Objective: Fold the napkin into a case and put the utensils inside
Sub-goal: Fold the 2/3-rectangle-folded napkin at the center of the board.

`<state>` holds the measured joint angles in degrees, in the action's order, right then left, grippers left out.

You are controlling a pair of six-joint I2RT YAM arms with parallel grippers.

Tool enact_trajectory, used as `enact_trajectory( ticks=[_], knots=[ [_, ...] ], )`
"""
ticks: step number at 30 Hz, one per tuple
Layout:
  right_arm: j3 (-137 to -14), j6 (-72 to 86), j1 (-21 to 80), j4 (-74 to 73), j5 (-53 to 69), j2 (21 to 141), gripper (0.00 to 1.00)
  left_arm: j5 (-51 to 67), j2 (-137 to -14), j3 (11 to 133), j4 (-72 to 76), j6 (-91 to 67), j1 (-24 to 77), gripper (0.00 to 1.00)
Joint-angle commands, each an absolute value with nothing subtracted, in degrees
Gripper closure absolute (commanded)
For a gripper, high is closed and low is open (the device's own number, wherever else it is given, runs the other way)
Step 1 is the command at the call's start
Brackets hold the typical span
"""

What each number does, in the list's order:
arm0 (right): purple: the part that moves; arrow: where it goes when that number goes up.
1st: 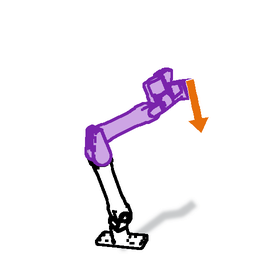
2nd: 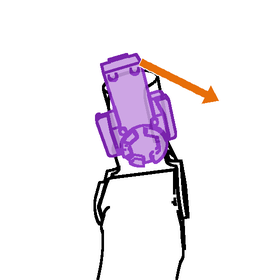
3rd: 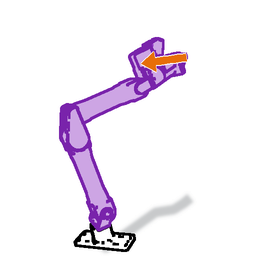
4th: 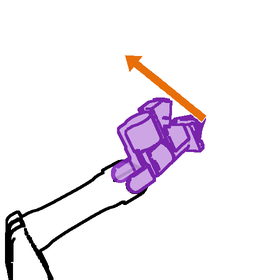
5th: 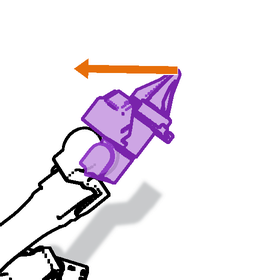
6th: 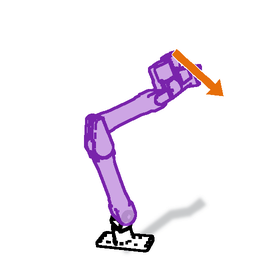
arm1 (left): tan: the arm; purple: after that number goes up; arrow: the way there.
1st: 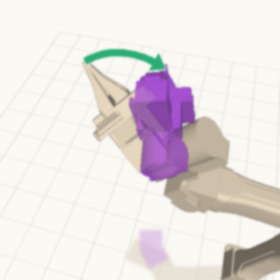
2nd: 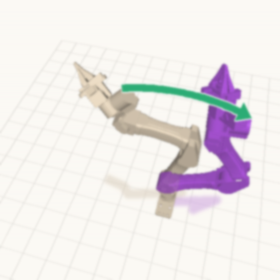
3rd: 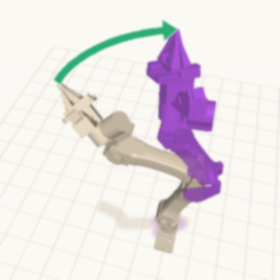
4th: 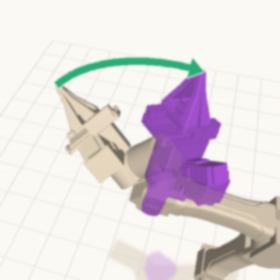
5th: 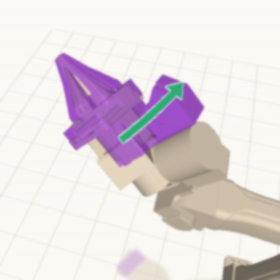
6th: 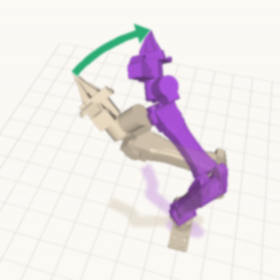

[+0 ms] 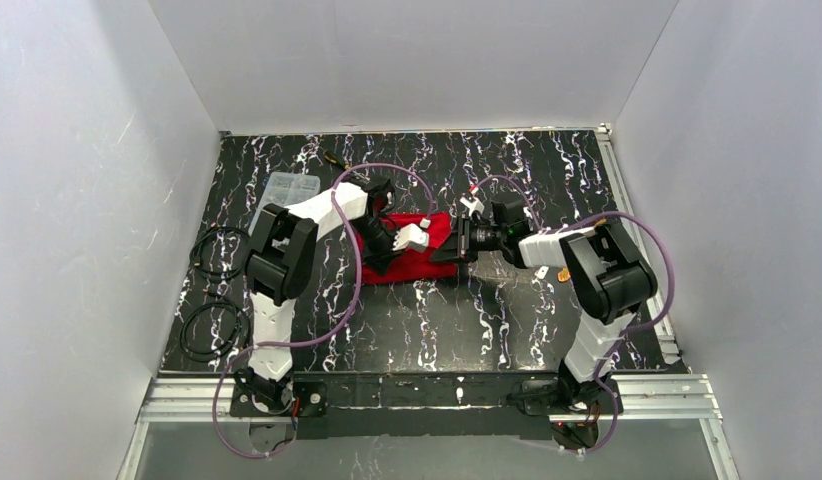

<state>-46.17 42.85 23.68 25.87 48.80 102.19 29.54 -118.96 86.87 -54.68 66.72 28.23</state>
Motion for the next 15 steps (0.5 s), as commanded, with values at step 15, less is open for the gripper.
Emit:
enact_trajectory(
  ticks=[15],
  knots=[
    [-51.95, 38.92, 23.63, 18.67, 33.44, 109.08, 0.89, 24.15, -112.86, 82.74, -45.91, 61.6, 26.16, 0.76]
  ],
)
